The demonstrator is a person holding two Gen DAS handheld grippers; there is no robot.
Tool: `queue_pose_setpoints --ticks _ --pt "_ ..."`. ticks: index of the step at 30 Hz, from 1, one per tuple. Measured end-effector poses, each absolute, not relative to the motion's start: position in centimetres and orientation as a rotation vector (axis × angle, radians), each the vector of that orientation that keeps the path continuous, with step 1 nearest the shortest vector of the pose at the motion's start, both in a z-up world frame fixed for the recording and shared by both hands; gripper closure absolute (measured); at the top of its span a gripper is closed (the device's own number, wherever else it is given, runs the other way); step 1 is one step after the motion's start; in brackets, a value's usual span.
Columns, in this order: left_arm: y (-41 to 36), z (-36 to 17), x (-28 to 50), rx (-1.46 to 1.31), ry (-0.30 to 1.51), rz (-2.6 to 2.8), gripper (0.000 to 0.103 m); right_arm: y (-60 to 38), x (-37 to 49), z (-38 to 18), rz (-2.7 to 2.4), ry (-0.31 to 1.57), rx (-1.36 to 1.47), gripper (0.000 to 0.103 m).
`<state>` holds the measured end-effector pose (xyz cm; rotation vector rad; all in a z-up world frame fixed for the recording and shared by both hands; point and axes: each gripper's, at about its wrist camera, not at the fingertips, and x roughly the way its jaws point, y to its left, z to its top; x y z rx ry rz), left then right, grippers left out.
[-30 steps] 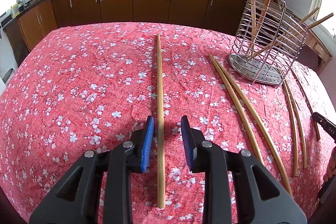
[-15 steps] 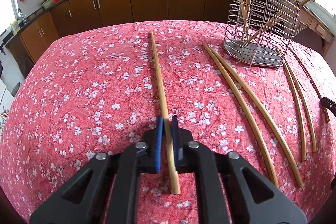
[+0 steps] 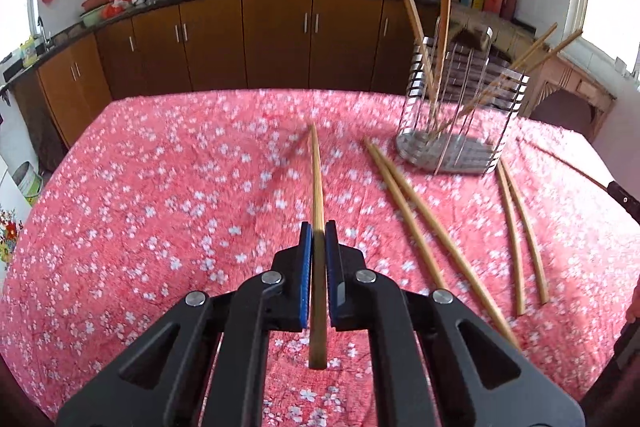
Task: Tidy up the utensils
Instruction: 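Lift both held chopsticks upright over the wire holder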
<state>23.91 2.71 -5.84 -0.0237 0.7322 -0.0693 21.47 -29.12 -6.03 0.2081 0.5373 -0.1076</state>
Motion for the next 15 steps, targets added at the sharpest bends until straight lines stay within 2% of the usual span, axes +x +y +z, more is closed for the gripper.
queue_pose_setpoints --ticks 6,15 --pt "3.0 -1.7 22.6 -0.093 0.585 -0.100 0.096 -29.1 20.6 -2.5 -0.093 0.401 0.233 0.095" --pt "3.4 1.5 22.5 -0.133 0.488 -0.110 0.096 -28.7 20.0 1.4 -0.074 0.278 0.237 0.095"
